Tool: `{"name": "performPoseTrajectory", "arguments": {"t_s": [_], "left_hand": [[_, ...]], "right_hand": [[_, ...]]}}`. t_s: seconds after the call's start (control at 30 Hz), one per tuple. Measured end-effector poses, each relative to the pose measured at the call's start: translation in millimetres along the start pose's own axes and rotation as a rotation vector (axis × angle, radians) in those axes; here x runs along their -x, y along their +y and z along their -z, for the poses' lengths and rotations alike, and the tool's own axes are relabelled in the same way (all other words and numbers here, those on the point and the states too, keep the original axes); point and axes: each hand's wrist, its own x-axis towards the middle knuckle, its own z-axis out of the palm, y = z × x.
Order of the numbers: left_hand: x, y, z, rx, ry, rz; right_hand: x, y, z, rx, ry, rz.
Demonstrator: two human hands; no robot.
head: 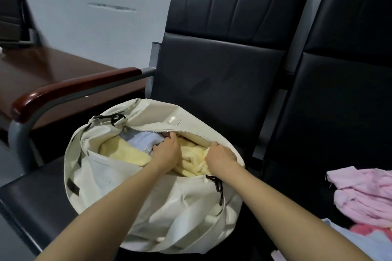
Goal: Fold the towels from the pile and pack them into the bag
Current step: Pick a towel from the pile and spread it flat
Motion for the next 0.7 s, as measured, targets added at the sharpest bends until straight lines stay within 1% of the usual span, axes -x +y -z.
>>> {"name": "performPoseTrajectory", "arguments": {"t_s": [0.07,0.17,0.23,0.33,0.4,0.43,0.5,0.57,0.63,0.7], "left_hand": [[-0.7,0.6,-0.5,0.045,0.008,0.03],[-5.9,4.7,-1.1,0.098,0.025,0.103],[-10.1,11.6,-1.4,0.166,0.008,0.212],[-13.8,30.8,6.6,0.345,-0.046,0.398],[-19.3,33.0,10.7,0.427,-0.08,0.427],[-22.8,34.2,16.7,0.482,-0.099,0.449],[-35.6,24.6,22.0,0.524,-0.175,0.407],[-44.1,13.6,22.3,0.446,-0.19,0.339],[-43.6,9.7,19.4,0.442,-0.072,0.238],[-39.9,10.5,12.3,0.35,0.064,0.143]], "right_hand": [[-8.9,4.2,-3.7,0.047,0.031,0.06],[-26.4,12.0,-0.7,0.121,0.139,0.168],[-41.8,15.9,5.2,0.122,0.184,0.213],[-55.2,22.8,13.0,0.078,0.154,0.238],[-56.8,25.6,14.0,0.125,0.156,0.249],[-55.8,27.1,13.8,0.162,0.193,0.251],[-50.2,27.1,15.7,0.256,0.28,0.24],[-42.1,26.2,23.0,0.309,0.269,0.223],[-32.6,25.3,32.1,0.33,0.19,0.183],[-28.1,25.5,38.6,0.413,0.183,0.182]]}}
